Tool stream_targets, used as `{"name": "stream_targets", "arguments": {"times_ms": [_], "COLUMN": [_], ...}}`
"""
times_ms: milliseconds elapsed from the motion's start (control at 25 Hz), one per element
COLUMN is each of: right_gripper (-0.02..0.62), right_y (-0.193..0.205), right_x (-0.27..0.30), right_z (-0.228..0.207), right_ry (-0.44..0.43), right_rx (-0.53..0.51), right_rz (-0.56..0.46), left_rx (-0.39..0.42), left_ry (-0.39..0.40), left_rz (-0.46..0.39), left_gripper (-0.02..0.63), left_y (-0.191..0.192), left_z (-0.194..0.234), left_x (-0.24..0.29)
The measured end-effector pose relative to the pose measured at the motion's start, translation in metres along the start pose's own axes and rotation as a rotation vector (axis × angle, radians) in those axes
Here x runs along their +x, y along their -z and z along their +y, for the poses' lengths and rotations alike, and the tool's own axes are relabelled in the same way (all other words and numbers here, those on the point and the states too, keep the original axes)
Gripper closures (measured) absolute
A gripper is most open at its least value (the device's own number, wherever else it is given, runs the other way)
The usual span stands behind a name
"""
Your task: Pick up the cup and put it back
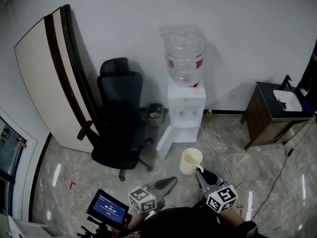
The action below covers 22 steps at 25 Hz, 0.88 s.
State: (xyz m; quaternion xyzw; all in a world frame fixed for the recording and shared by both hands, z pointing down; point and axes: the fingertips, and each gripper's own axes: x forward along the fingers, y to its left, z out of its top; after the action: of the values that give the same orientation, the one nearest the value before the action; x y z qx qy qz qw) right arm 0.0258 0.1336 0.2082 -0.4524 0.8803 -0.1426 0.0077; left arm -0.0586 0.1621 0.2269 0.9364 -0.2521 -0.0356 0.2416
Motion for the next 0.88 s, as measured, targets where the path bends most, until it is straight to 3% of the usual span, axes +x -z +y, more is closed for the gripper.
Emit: {"name": "stream_targets", "arguments": {"times_ms": [480,880], "right_gripper": [0.548,0.548], "right_y": [-0.009,-0.017], "right_x": [-0.037,-0.05], "right_z": [0.013,0.001], "right_ry": [0.049,0.062], "right_rx": [-0.054,-0.041], "right_rz": [-0.019,-0.05], "left_rx": [0.032,0.032], "left_ry": [0.057,0.037], "left_rz": [-0.015,-0.01], "left_gripper": [0.592,0.594], "left_y": [0.005,0.006], "left_z": [-0.036,-0.043], "left_x": [-0.003,0.015]}}
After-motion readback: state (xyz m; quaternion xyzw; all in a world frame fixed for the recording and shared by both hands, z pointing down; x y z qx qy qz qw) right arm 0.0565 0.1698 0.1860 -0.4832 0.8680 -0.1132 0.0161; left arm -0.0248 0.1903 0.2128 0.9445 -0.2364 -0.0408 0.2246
